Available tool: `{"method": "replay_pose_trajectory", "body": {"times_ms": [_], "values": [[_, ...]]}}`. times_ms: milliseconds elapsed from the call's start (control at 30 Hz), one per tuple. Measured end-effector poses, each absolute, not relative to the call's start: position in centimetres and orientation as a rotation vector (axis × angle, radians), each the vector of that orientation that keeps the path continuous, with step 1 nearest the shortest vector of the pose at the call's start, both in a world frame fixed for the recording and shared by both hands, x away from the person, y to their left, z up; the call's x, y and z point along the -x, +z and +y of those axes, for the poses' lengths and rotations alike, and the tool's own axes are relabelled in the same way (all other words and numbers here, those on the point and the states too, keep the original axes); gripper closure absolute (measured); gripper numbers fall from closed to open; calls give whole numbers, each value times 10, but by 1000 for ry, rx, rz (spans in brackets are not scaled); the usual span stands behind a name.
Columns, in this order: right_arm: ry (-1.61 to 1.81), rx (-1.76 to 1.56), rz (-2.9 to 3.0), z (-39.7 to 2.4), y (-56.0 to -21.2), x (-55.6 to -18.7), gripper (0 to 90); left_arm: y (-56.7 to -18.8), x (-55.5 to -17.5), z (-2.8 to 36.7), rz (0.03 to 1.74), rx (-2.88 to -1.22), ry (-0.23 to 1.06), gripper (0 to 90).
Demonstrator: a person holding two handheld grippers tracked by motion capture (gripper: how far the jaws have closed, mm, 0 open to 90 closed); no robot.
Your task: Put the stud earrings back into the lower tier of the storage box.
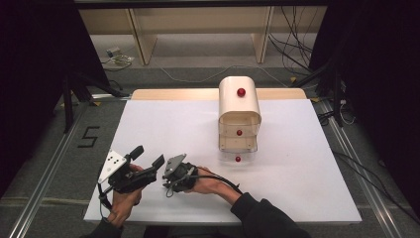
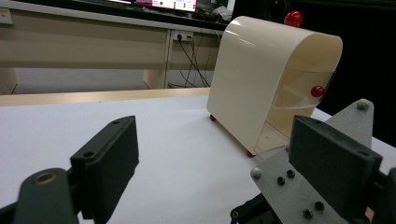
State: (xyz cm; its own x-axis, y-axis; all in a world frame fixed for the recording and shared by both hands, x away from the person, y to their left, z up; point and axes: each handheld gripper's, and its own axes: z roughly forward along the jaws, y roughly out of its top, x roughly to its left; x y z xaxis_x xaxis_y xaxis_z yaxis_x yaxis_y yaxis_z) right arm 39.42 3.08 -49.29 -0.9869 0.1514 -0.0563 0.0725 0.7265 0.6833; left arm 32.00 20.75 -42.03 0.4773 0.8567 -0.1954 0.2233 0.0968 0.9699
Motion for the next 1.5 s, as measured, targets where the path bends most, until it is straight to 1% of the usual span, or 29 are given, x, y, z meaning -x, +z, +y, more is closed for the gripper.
{"method": "replay_pose_trajectory", "body": {"times_ms": [100,467,500,567,967,1500], "values": [[1120,-182,2821,31,-493,-393,803,-420,-320,207,1013,-1432,616,156],[1126,-203,2825,32,-493,-393,822,-420,-320,208,1014,-1430,618,156],[1121,-216,2845,31,-492,-392,857,-420,-320,208,1014,-1429,618,156],[1144,-226,2832,30,-490,-394,872,-420,-320,208,1014,-1429,618,156],[1147,-224,2830,25,-483,-395,882,-420,-320,208,1014,-1426,619,155],[1192,-236,2763,6,-461,-399,884,-420,-320,208,1017,-1423,623,155]]}}
